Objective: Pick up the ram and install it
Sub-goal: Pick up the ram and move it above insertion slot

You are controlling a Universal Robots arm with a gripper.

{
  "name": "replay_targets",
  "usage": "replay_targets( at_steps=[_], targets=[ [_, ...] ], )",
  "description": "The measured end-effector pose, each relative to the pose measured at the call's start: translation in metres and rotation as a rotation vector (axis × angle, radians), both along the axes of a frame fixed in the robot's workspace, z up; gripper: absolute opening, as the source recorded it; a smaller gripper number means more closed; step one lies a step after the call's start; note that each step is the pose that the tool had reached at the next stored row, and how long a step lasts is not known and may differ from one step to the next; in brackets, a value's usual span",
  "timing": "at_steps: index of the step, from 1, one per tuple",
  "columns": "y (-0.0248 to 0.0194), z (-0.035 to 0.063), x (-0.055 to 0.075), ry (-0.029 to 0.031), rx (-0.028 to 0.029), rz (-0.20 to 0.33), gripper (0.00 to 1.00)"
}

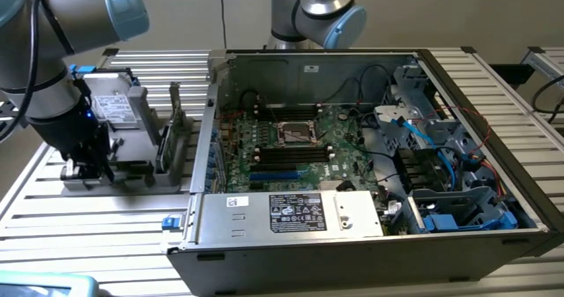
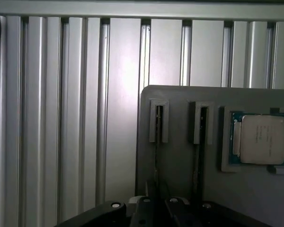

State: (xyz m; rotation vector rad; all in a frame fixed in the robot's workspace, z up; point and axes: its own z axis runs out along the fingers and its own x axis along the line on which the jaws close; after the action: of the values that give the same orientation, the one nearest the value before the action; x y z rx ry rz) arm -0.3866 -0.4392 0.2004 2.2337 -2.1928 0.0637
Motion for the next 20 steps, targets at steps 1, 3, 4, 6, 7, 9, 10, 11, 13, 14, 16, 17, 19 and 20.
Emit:
replay_targets(
  at_steps=[1, 3, 4, 6, 7, 9, 10, 11, 13, 14, 16, 17, 19, 20],
  targets=[
    [0.0, 0.0011, 0.0, 0.0009, -0.0063, 0.0, 0.13],
    [0.0001, 0.0033, 0.0, 0.0031, -0.0171, 0.0, 0.13],
    [0.0, 0.0047, 0.0, 0.0035, -0.023, 0.0, 0.13],
    [0.0, 0.0086, 0.0, 0.0036, -0.0339, 0.0, 0.13],
    [0.0002, 0.011, -0.001, 0.0034, -0.0387, 0.0, 0.13],
    [0.0009, 0.0163, -0.001, 0.0035, -0.0463, 0.0, 0.13],
    [0.0013, 0.0207, -0.001, 0.0037, -0.0486, 0.0, 0.13],
    [0.0017, 0.0253, -0.001, 0.0035, -0.0495, 0.0, 0.13],
    [0.0026, 0.0341, -0.001, 0.0035, -0.0516, 0.0, 0.13],
    [0.003, 0.0388, -0.001, 0.0034, -0.0524, 0.0, 0.13],
    [0.0038, 0.0479, -0.002, 0.0034, -0.0533, 0.0, 0.13],
    [0.0042, 0.0524, -0.002, 0.0035, -0.0534, 0.0, 0.13],
    [0.0048, 0.0615, -0.002, 0.0035, -0.0536, -0.001, 0.13],
    [0.005, 0.0659, -0.002, 0.0035, -0.0536, -0.001, 0.13]
  ],
)
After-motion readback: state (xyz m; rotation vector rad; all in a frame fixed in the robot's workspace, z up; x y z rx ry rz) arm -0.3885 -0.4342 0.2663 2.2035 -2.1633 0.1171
